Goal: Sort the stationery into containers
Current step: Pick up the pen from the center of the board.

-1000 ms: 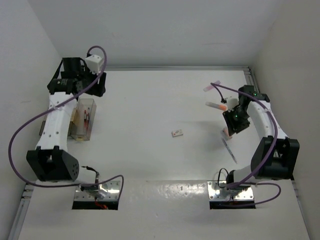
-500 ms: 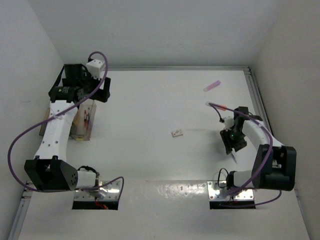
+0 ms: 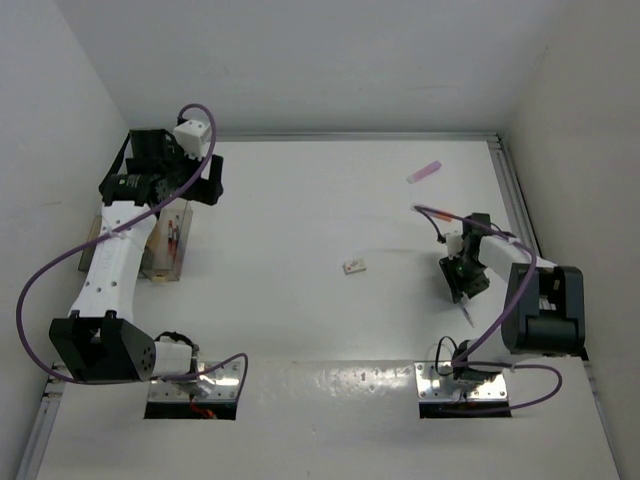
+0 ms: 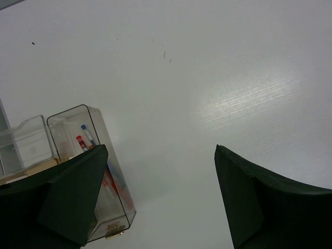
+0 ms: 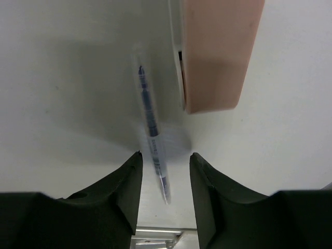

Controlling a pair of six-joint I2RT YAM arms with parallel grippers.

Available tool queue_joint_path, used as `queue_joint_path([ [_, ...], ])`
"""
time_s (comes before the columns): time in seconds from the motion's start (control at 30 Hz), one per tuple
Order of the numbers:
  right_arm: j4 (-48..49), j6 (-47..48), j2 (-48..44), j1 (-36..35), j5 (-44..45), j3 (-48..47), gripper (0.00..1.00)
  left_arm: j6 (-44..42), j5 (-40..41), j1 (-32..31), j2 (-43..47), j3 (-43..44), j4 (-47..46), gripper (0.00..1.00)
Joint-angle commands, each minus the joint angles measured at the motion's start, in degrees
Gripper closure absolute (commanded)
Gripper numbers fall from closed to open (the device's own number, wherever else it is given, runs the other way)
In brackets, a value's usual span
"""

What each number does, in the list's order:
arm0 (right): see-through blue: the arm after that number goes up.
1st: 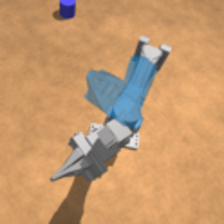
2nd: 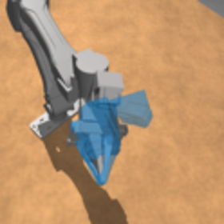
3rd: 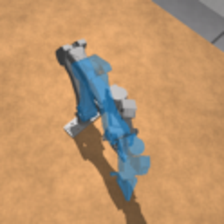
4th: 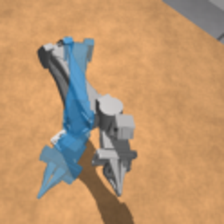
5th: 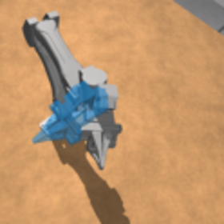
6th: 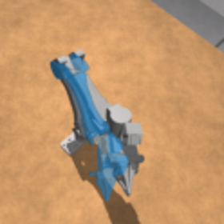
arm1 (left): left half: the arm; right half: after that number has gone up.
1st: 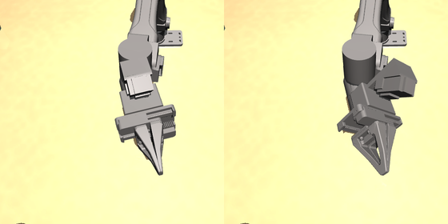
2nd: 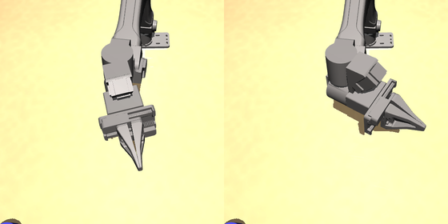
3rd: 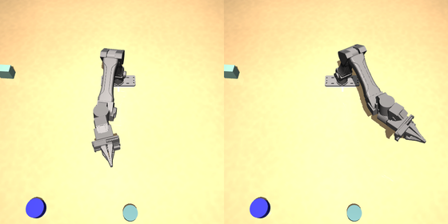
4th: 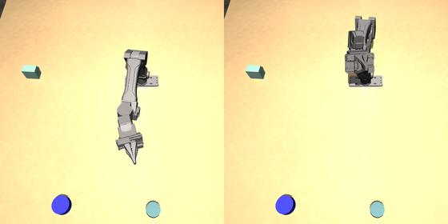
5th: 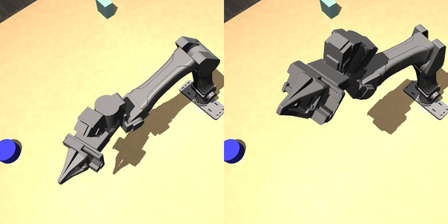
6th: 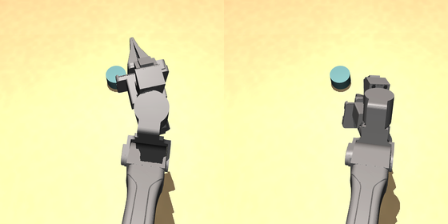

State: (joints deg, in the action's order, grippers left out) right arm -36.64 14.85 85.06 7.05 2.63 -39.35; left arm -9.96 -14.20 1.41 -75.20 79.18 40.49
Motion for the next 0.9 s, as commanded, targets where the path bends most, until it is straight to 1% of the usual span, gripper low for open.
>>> queue_joint_path([
  [0.0, 4.7, 0.7, 0.5, 0.2, 1.4, 0.9, 0.59, 0.8, -0.8, -0.7, 1.4, -0.1, -2.3, 0.09],
  [0.13, 6.2, 0.8, 1.1, -0.4, 1.6, 2.0, 0.61, 1.1, -0.9, -0.7, 1.2, -0.1, -2.3, 0.09],
  [0.17, 6.5, 0.8, 1.1, -0.7, 1.6, 2.3, 0.68, 1.3, -1.1, -0.7, 1.1, -0.2, -2.4, 0.09],
  [0.23, 7.2, 0.8, 1.3, -1.2, 1.6, 3.0, 0.76, 1.5, -1.1, -0.7, 1.0, -0.1, -2.3, 0.09],
  [0.27, 7.4, 0.8, 1.3, -1.4, 1.6, 3.2, 0.85, 1.6, -1.1, -0.7, 1.0, -0.2, -2.4, 0.09],
  [0.37, 7.1, 0.7, 1.3, -2.0, 1.6, 3.3, 0.94, 1.8, -1.2, -0.7, 0.9, -0.3, -2.4, 0.09],
  [0.4, 5.9, 0.7, 0.9, -2.0, 1.1, 3.1, 0.99, 1.8, -1.2, -0.7, 0.9, -0.3, -2.3, 0.09],
  [0.43, 4.9, 0.8, 0.3, -2.0, 0.6, 2.8, 1.0, 1.8, -1.2, -0.7, 1.1, -0.3, -2.3, 0.09],
  [0.5, -0.8, 0.8, -2.7, -2.0, -2.4, 1.0, 1.0, 1.9, -1.5, -0.6, 1.5, -0.3, -2.0, 0.09],
  [0.53, -3.1, 1.4, -4.2, -2.0, -4.8, -1.1, 1.0, 1.8, -1.8, -0.5, 1.6, -0.4, -2.1, 0.09],
  [0.57, -8.0, 1.8, -7.5, -2.1, -9.8, -2.1, 1.0, 2.0, -2.4, -0.6, 2.2, -0.8, -2.1, 0.09],
  [0.63, -11.9, 3.2, -10.9, -2.4, -14.8, -4.2, 1.0, 2.2, -3.6, -0.4, 2.4, -1.0, -2.1, 0.1],
  [0.7, -16.9, 3.5, -14.5, -4.0, -21.1, -8.6, 1.0, 2.9, -7.5, -0.3, 2.9, -1.6, -2.3, 0.1],
  [0.73, -19.9, 3.3, -15.0, -5.8, -25.3, -12.6, 1.0, 3.8, -12.0, -0.3, 3.8, -2.0, -2.8, 0.1],
  [0.77, -21.0, 2.9, -15.0, -5.8, -25.3, -14.5, 1.0, 4.3, -15.0, -0.1, 3.8, -2.4, -3.3, 0.1],
  [0.8, -21.9, 1.1, -14.6, -8.4, -29.1, -16.9, 1.0, 5.1, -17.9, 0.1, 5.2, -4.2, -5.1, 0.11],
  [0.83, -22.0, -0.2, -14.3, -9.7, -31.1, -21.2, 1.0, 6.2, -21.1, 0.2, 5.9, -5.8, -7.0, 0.11],
  [0.87, -21.6, -3.7, -13.2, -12.4, -34.2, -23.2, 1.0, 9.3, -27.5, 0.1, 8.2, -7.6, -9.0, 0.1],
])
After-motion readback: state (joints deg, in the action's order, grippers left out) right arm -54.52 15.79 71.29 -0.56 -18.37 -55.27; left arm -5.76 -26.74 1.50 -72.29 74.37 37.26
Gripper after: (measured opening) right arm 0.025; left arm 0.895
